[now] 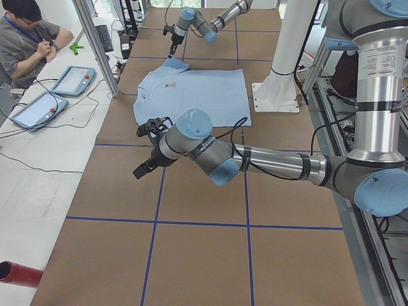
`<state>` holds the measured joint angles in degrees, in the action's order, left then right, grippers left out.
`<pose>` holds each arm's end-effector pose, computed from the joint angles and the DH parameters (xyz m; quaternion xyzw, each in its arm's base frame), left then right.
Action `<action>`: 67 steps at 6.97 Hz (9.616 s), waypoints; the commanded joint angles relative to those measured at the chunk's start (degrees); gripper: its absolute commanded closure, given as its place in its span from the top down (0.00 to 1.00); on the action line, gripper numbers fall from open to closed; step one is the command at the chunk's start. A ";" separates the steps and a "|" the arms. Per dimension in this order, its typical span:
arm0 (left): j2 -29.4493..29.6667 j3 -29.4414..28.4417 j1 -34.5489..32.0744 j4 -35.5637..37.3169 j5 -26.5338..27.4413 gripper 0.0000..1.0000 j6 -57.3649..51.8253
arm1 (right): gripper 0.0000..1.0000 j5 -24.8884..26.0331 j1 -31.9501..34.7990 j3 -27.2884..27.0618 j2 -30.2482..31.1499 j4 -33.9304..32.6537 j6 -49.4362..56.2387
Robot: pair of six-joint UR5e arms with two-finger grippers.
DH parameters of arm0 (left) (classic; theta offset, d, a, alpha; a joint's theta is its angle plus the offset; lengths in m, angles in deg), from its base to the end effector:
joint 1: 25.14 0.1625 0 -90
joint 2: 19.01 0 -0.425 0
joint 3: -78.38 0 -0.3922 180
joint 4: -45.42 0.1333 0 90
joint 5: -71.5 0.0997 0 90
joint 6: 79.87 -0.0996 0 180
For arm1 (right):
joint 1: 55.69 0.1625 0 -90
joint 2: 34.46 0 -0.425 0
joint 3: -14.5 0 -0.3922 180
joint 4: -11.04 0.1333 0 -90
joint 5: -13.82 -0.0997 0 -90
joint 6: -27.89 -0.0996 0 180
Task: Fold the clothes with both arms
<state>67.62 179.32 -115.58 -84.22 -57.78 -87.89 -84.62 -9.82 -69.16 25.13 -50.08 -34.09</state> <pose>-0.0740 -0.4875 0.5143 0.3988 0.2793 0.1913 0.8522 -0.4105 -0.5936 0.3489 0.2146 -0.3949 0.1061 0.8870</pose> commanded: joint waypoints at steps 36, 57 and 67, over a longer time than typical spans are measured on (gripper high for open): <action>40.35 -22.19 50.36 8.58 31.19 0.00 82.00 | 1.00 -35.06 30.06 -9.15 2.72 -24.76 40.18; 6.45 17.80 90.60 12.56 51.58 0.73 111.81 | 0.97 25.23 -38.14 -48.26 33.40 -11.84 -41.82; 5.57 17.36 91.67 13.45 51.58 0.51 111.99 | 0.98 26.55 -39.37 -48.26 33.40 -11.66 -41.82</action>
<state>73.13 196.72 -24.02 -70.77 -6.19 24.10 -58.10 -49.14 -117.35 58.53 -61.80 -75.91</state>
